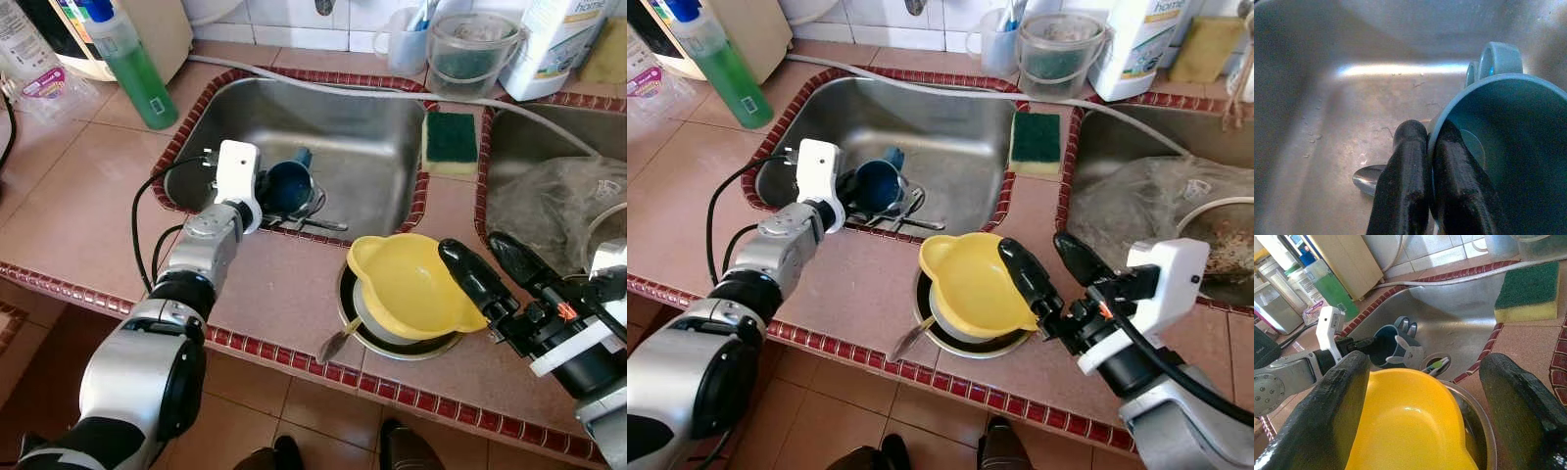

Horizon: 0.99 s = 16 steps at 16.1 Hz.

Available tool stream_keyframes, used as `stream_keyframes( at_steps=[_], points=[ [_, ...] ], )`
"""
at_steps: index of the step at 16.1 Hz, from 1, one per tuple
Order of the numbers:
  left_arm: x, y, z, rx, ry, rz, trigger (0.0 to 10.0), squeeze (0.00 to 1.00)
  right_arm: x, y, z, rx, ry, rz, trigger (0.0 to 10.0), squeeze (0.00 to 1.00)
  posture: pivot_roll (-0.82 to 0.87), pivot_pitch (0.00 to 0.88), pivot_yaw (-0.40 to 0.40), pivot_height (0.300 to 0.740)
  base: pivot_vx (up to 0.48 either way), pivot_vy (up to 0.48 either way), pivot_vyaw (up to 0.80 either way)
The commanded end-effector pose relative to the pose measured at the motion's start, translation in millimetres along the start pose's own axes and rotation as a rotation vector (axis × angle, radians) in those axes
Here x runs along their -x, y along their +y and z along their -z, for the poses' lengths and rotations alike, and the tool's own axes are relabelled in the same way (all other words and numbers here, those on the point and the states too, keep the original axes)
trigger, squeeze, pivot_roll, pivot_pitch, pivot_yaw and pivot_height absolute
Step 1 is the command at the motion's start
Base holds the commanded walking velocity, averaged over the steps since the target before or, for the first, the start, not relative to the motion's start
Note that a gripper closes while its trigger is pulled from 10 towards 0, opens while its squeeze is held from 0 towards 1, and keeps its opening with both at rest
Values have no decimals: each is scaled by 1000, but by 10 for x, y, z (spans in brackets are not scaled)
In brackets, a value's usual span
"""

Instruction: Kitchen organization

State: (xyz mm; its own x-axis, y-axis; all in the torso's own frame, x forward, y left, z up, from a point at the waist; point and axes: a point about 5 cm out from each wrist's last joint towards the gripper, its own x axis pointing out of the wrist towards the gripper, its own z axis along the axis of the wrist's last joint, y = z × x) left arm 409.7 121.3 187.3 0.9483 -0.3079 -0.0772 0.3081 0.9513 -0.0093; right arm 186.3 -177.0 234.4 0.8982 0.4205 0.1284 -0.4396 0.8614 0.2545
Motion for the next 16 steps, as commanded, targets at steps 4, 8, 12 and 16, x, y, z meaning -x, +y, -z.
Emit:
stream_keyframes(
  at_steps=[4, 8, 12, 16],
  points=[
    [11, 64, -49, 25, -7, 22, 10000, 1000, -22, 57, -29, -5, -14, -33, 10000, 0, -398, 278, 146, 740, 0, 0, 0],
    [6, 73, -92, 28, -18, 31, 10000, 1000, -53, 55, -33, -12, -15, -45, 10000, 0, -390, 266, 143, 740, 0, 0, 0],
    [6, 112, -175, 26, -39, 28, 10000, 1000, -88, 46, -49, 0, -31, -61, 10000, 0, -378, 254, 140, 740, 0, 0, 0],
    [3, 127, -364, 16, -103, 52, 10000, 1000, -187, 49, -98, 19, -85, -111, 10000, 0, -353, 214, 133, 740, 0, 0, 0]
  ],
)
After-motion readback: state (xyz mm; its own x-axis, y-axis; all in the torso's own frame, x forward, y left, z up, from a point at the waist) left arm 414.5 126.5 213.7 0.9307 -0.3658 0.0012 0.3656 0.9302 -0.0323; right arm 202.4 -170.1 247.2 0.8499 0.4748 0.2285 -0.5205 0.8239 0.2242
